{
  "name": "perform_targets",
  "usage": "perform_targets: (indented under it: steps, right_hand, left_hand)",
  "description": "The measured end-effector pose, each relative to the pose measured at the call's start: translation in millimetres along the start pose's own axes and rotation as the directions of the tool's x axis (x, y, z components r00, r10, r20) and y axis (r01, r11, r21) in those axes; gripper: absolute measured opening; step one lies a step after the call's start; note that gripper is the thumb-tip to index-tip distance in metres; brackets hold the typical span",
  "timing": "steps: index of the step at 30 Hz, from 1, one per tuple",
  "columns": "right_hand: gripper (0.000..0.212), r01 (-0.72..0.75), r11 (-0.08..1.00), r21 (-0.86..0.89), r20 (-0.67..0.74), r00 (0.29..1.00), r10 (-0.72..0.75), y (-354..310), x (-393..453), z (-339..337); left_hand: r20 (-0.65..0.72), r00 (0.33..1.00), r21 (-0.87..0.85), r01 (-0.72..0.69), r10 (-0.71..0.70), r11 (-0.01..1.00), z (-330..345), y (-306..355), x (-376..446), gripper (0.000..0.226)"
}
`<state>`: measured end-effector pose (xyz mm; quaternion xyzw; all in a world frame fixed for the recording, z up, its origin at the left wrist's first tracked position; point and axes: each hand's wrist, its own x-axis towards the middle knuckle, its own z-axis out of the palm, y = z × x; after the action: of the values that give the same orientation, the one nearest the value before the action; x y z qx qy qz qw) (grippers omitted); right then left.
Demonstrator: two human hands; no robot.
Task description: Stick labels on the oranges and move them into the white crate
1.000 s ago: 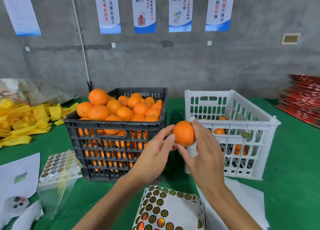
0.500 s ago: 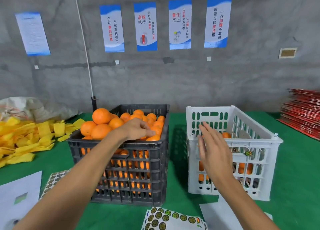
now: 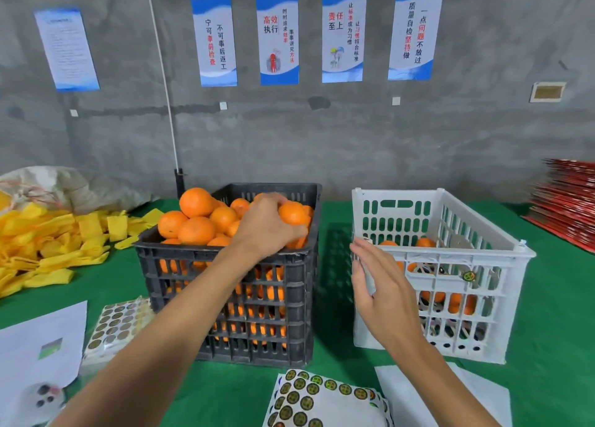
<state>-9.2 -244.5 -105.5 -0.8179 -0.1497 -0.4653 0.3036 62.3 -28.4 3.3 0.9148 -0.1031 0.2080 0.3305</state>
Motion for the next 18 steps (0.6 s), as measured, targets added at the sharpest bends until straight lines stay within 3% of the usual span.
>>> perform_targets:
  steps: [2, 4, 7, 10, 13, 15, 18]
  right_hand:
    - [0.043, -0.027, 0.996, 0.080, 0.050, 0.998, 0.023, -9.8, 0.7, -1.0]
    - [0.060, -0.069, 0.986, 0.149, 0.133, 0.990, 0.049, -21.3, 2.7, -1.5]
    - [0.086, -0.074, 0.966, 0.249, 0.237, 0.971, 0.013, -31.0, -3.4, -0.9]
    - [0.087, -0.125, 0.963, 0.238, 0.377, 0.926, 0.027, -28.5, -35.5, 5.0]
    - [0.087, -0.147, 0.981, 0.129, 0.568, 0.822, 0.048, -14.3, -81.2, 13.0]
    - [0.081, -0.186, 0.979, 0.082, 0.677, 0.732, 0.082, -6.5, -109.1, 17.0]
    - [0.067, -0.379, 0.922, 0.081, 0.741, 0.641, 0.198, -0.7, -136.0, 21.0]
  left_hand:
    - [-0.333, 0.938, -0.179, -0.159, 0.092, 0.971, 6.4, 5.7, -23.5, 0.061]
    - [-0.432, 0.885, -0.282, -0.314, 0.173, 0.907, 14.4, 13.0, -49.5, 0.062]
    - [-0.328, 0.898, -0.395, -0.411, 0.292, 0.821, 41.7, 10.3, -97.9, 0.063]
    - [-0.214, 0.924, -0.406, -0.379, 0.316, 0.832, 78.5, -15.9, -141.1, 0.065]
    - [0.050, 0.978, -0.452, -0.157, 0.201, 0.878, 108.0, -51.3, -167.3, 0.062]
    - [0.257, 0.960, -0.524, 0.045, 0.108, 0.850, 121.6, -72.2, -183.8, 0.055]
    - [0.277, 0.960, -0.565, 0.193, -0.036, 0.803, 132.8, -98.9, -203.5, 0.059]
